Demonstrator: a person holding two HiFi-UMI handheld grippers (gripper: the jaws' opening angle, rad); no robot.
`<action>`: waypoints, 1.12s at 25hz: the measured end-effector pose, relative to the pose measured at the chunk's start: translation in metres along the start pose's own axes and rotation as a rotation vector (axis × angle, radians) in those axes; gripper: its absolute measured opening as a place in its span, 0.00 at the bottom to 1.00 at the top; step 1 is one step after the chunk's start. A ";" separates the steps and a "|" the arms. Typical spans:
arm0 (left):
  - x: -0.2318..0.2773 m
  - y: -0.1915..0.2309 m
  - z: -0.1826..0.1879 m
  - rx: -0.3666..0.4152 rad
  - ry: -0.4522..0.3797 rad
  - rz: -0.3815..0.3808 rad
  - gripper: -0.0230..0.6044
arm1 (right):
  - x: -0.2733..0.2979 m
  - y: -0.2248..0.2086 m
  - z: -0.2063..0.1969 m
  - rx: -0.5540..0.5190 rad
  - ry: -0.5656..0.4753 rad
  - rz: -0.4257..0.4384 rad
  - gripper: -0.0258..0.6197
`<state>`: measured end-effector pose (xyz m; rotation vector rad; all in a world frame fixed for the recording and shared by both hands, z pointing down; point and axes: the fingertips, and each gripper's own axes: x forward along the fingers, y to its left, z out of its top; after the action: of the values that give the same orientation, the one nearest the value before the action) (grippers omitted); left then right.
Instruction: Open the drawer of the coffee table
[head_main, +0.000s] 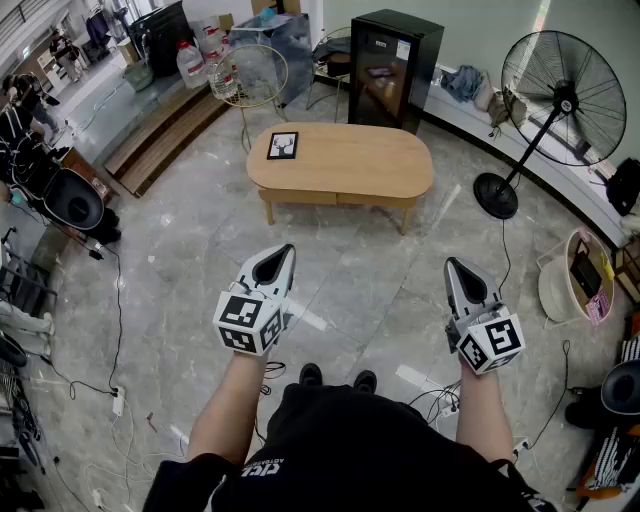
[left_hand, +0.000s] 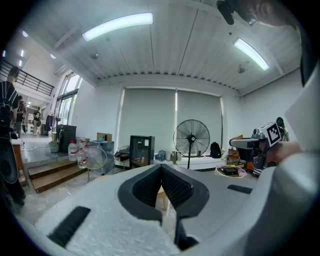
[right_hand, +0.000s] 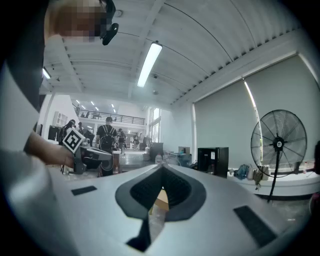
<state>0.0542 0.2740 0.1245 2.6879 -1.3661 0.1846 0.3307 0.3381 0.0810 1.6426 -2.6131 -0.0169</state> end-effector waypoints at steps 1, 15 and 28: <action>0.001 -0.001 -0.001 -0.001 0.002 -0.001 0.05 | 0.000 -0.001 -0.001 0.001 0.002 0.000 0.04; 0.012 -0.045 -0.014 -0.013 0.034 0.039 0.05 | -0.034 -0.032 -0.016 0.033 0.014 0.048 0.04; -0.001 -0.080 -0.025 -0.019 0.045 0.064 0.05 | -0.050 -0.031 -0.034 0.073 0.022 0.167 0.05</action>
<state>0.1168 0.3252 0.1444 2.6097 -1.4345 0.2354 0.3821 0.3708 0.1118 1.4289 -2.7553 0.1042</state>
